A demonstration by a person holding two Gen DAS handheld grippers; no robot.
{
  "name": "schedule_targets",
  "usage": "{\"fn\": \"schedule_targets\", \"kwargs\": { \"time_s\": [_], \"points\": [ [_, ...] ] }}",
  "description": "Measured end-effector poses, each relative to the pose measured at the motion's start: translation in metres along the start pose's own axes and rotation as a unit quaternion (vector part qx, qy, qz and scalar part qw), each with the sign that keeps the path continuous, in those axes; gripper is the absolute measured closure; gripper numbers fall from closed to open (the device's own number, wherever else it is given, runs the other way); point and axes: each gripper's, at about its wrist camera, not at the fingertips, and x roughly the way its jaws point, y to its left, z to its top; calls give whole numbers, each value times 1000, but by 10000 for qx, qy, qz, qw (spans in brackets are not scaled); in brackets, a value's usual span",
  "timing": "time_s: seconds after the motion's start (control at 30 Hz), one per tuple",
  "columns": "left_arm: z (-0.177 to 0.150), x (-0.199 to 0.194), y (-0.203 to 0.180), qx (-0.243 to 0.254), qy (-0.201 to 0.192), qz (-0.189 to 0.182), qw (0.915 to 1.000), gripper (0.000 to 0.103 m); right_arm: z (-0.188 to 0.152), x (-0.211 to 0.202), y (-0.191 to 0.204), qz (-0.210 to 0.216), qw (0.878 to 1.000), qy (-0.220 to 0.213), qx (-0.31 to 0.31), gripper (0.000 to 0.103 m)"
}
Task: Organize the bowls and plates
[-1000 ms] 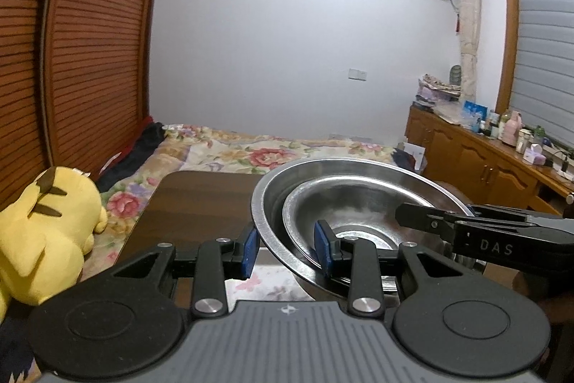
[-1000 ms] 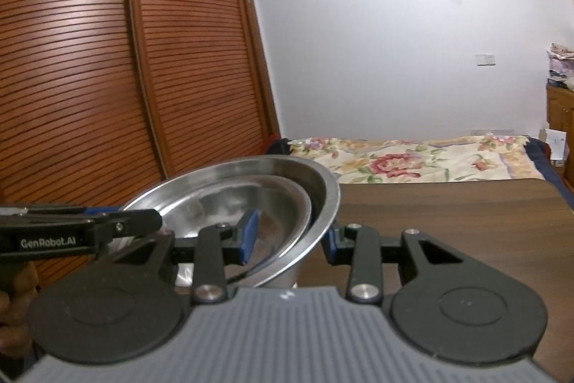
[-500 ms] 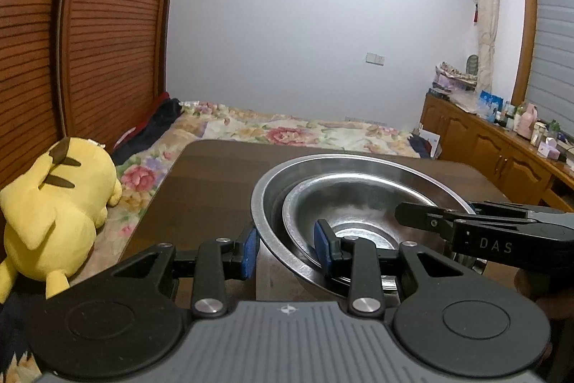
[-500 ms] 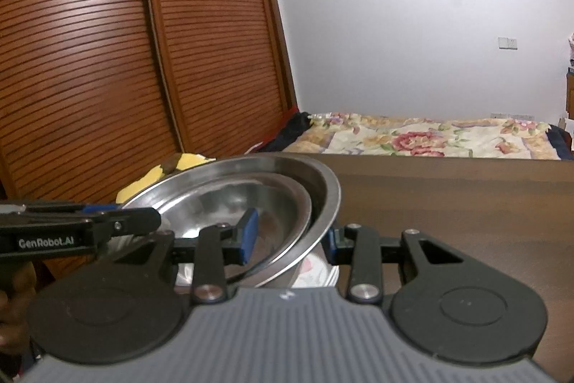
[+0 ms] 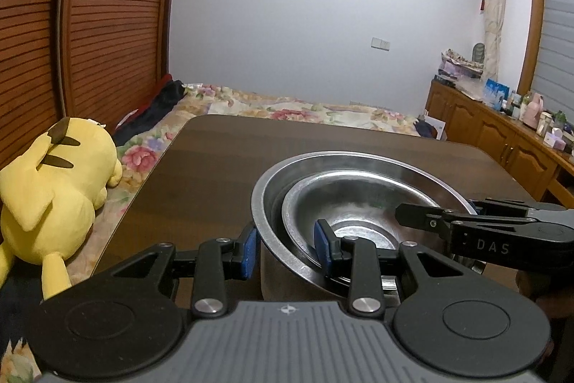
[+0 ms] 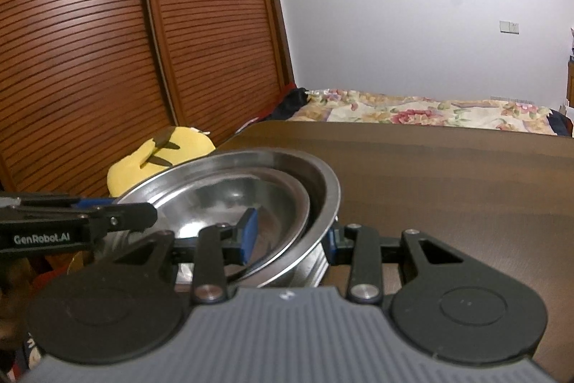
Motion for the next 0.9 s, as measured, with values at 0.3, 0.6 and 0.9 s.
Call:
{"fn": "schedule_targets", "kwargs": {
  "time_s": [0.3,0.6,0.9],
  "points": [
    [-1,1,0,3,-8,31,10000,68,-3,3,2,-30,9999,68,-118,65],
    [-2,3,1,21,-2,46,10000,67,-6,6,3,-36,9998,118,-144,65],
    [-2,7,2,4,32,88,10000,48,-7,4,0,-69,9998,119,-118,56]
  ]
}}
